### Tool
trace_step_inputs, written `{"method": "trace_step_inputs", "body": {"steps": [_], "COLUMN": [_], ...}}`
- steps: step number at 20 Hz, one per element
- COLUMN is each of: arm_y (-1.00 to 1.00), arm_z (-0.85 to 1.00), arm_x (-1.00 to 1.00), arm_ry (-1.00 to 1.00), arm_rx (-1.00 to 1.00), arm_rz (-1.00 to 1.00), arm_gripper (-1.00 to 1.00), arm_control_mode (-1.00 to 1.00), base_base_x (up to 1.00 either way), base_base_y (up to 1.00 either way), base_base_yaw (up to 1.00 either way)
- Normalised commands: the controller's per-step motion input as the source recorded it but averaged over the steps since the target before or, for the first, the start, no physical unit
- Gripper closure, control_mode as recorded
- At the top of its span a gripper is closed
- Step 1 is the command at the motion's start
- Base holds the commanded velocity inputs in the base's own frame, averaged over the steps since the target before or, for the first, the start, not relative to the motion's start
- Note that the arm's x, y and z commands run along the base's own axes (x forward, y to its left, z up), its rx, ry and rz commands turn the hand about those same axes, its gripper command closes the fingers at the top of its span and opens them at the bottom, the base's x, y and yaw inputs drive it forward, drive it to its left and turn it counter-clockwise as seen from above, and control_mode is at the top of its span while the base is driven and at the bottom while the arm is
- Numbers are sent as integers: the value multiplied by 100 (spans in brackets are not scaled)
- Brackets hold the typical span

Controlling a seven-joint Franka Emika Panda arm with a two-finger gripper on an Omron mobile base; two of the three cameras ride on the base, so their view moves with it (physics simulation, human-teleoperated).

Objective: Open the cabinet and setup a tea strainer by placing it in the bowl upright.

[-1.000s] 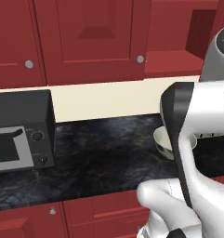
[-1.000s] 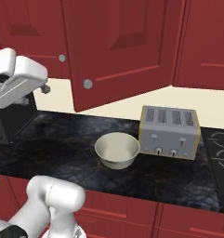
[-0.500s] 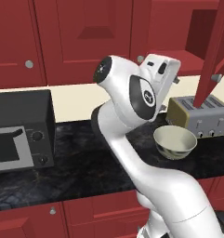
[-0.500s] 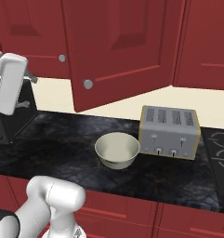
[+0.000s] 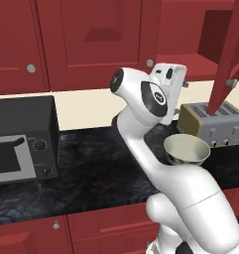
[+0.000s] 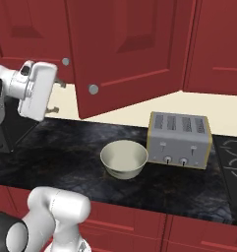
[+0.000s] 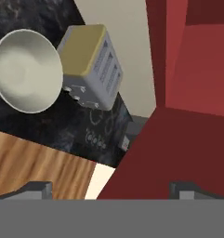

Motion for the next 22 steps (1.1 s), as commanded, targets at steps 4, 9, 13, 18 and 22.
{"method": "trace_step_inputs", "body": {"steps": [4, 9, 13, 18, 22], "arm_y": [-46, -80, -89, -94, -100], "arm_z": [0, -3, 0, 4, 19], "arm_x": [79, 14, 0, -27, -74], "arm_ry": [23, 10, 0, -4, -14], "arm_rx": [-1, 0, 0, 0, 6], "arm_rz": [-17, -28, -27, -14, 0], "arm_gripper": [-100, -100, -100, -100, -100], "arm_control_mode": [-100, -100, -100, -100, -100], "base_base_x": [0, 0, 0, 0, 0], "base_base_y": [0, 0, 0, 0, 0], "base_base_yaw": [0, 0, 0, 0, 0]}}
